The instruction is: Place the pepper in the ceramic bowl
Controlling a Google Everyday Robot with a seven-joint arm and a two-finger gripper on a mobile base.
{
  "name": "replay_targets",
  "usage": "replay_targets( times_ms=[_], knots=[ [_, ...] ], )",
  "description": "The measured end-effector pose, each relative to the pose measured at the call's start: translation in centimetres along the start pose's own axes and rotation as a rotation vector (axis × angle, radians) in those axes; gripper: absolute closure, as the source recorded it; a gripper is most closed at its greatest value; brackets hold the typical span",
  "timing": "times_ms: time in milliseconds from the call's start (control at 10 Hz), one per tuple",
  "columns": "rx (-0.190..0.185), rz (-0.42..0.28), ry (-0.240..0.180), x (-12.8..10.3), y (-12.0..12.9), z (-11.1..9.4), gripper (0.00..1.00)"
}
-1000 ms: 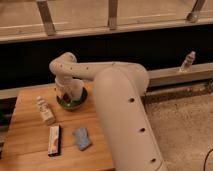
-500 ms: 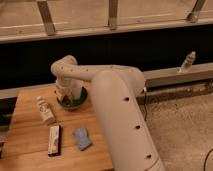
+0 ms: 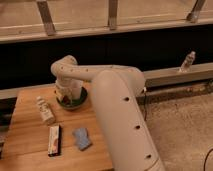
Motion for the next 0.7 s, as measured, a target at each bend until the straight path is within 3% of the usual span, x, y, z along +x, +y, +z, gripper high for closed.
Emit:
replay_targets(
  times_ms=[400,700],
  knots=[
    [0.0,0.001,0.0,0.03,-0.03,0.01,0.21],
    [0.0,0.002,0.0,0.05,-0.06,-0.01,0.2]
  ],
)
